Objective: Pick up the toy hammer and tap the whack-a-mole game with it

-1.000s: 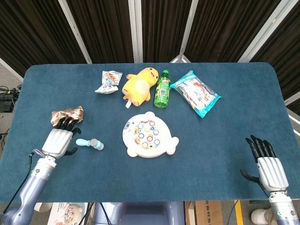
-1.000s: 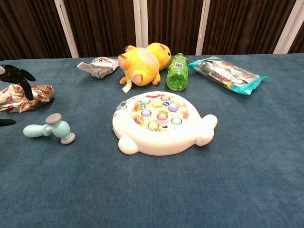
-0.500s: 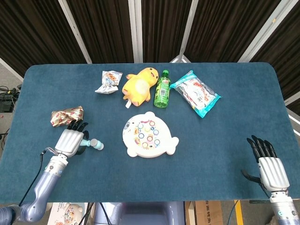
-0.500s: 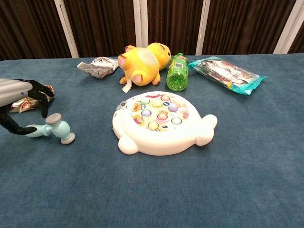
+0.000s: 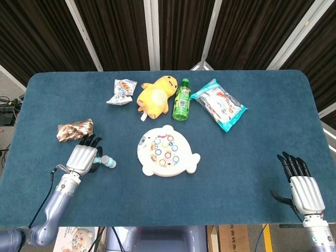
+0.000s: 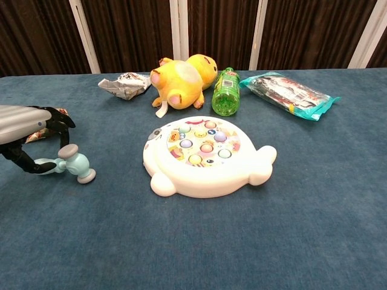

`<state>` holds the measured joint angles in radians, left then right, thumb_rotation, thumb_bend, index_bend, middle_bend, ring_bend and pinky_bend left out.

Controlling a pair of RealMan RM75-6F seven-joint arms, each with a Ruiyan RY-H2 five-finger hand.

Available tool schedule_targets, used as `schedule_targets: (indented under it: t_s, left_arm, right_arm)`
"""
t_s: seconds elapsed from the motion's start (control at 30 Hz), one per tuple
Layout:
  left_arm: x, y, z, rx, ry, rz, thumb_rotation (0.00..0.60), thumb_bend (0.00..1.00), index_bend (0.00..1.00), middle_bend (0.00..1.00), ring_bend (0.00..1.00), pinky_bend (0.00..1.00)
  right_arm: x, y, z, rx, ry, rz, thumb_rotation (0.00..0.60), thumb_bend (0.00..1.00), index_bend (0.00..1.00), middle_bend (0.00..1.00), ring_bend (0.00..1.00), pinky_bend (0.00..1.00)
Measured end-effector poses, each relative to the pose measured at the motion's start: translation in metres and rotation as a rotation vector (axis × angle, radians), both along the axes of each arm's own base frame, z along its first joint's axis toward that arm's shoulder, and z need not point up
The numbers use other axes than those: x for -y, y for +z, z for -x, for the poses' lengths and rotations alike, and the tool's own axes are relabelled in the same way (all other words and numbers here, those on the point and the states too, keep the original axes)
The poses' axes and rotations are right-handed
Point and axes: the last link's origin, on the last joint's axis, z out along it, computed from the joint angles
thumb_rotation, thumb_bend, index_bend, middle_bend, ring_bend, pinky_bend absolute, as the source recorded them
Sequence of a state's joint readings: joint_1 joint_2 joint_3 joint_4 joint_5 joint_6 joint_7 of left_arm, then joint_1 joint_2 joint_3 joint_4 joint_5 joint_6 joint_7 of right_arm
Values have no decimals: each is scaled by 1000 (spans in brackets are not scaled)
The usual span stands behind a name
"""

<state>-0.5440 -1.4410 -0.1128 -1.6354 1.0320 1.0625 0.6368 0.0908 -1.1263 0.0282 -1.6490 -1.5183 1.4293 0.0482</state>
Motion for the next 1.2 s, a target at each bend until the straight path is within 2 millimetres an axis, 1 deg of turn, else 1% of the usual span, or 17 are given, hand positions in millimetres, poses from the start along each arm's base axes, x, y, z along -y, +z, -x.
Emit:
schedule_targets:
  t_s: [0.6,1.0,1.2]
  left_arm:
    - [0,-14,-5,-8,-4,21,600,362,461,122,0,66]
    - [0,-20,-4,-16,8,25,600,364,468,139,0,75]
    - [-1,-22,-3,-16,13,25,600,394,475,152,0,95]
  right_arm:
    - [0,0,1,2,-2,0,600,221,0,0,0,0]
    - [-1,1,1,6,-4,-1,600,221,0,0,0,0]
    - [0,1,1,6,-5,-1,600,221,0,0,0,0]
